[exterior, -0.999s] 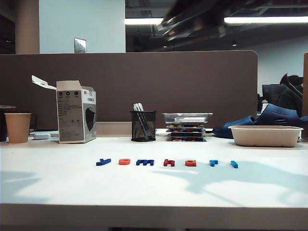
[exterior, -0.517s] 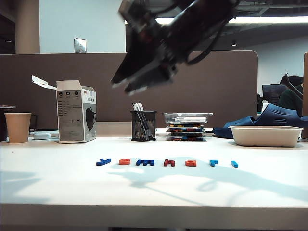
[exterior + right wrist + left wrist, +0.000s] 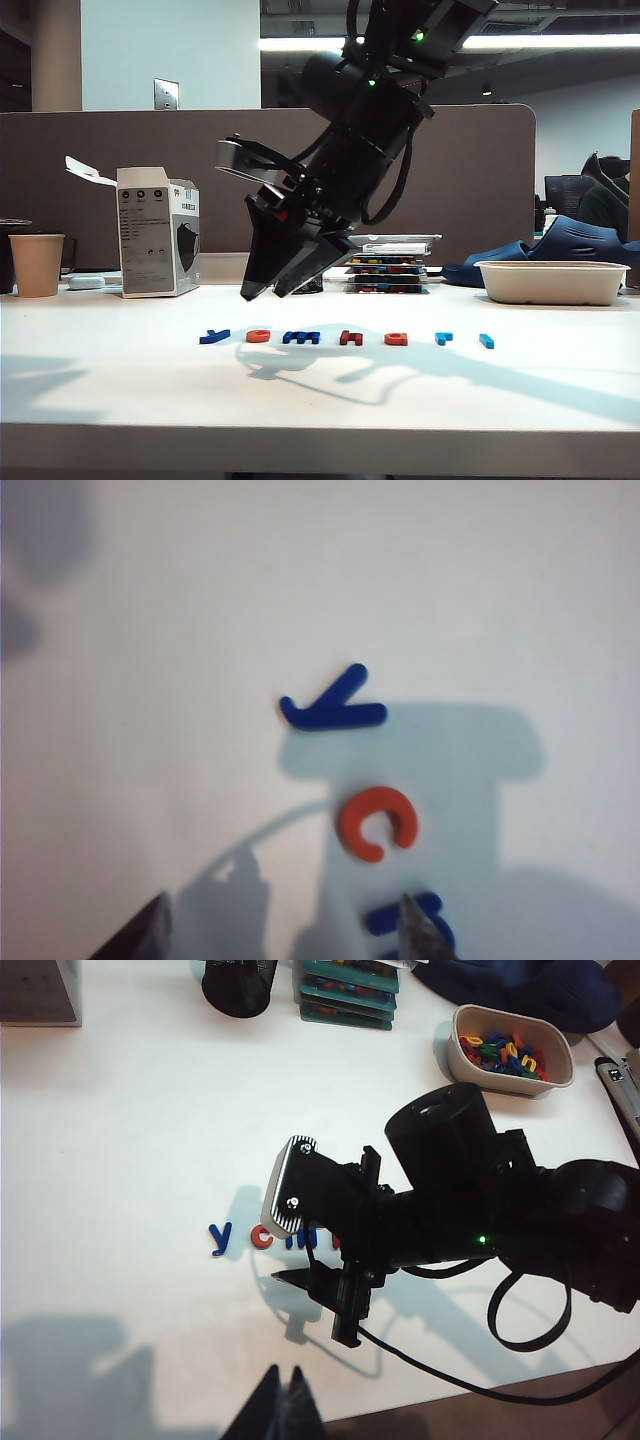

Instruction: Select the appropriate letters from the row of letter magnets placed on the table to arrange into the word "car".

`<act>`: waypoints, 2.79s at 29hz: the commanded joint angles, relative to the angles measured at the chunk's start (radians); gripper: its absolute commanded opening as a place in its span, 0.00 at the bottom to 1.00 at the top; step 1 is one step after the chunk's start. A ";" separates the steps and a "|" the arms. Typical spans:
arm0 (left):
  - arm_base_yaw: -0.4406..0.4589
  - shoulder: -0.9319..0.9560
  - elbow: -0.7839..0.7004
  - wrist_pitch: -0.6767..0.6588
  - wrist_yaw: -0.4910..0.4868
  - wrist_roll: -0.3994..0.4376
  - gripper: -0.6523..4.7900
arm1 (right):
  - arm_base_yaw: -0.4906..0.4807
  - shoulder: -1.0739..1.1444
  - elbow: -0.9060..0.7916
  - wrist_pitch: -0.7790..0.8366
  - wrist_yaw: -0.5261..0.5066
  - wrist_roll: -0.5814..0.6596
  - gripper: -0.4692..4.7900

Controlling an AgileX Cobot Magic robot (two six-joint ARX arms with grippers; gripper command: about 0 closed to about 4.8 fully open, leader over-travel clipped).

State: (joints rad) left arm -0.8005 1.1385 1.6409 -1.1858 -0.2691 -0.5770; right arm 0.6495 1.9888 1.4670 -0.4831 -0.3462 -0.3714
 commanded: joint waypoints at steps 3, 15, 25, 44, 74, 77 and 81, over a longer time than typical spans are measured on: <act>0.000 -0.003 0.002 0.013 0.000 0.001 0.11 | 0.005 -0.005 0.010 0.022 0.056 0.139 0.63; 0.000 -0.003 0.002 0.013 0.000 0.001 0.11 | 0.005 0.014 0.047 0.061 0.091 0.267 0.59; 0.000 -0.003 0.002 0.013 0.000 0.001 0.11 | 0.048 0.089 0.161 -0.051 0.218 0.351 0.59; 0.000 -0.003 0.002 0.013 0.000 0.001 0.11 | 0.084 0.094 0.164 -0.074 0.356 0.726 0.56; 0.000 -0.003 0.002 0.013 0.000 0.001 0.11 | 0.164 0.151 0.164 -0.019 0.484 1.019 0.49; 0.000 -0.003 0.002 0.013 0.000 0.001 0.11 | 0.163 0.151 0.164 -0.008 0.506 1.019 0.49; 0.000 -0.003 0.002 0.013 0.000 0.001 0.11 | 0.156 0.151 0.164 -0.022 0.505 1.019 0.48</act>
State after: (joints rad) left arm -0.8005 1.1381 1.6409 -1.1858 -0.2691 -0.5770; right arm 0.8070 2.1460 1.6268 -0.5064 0.1539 0.6426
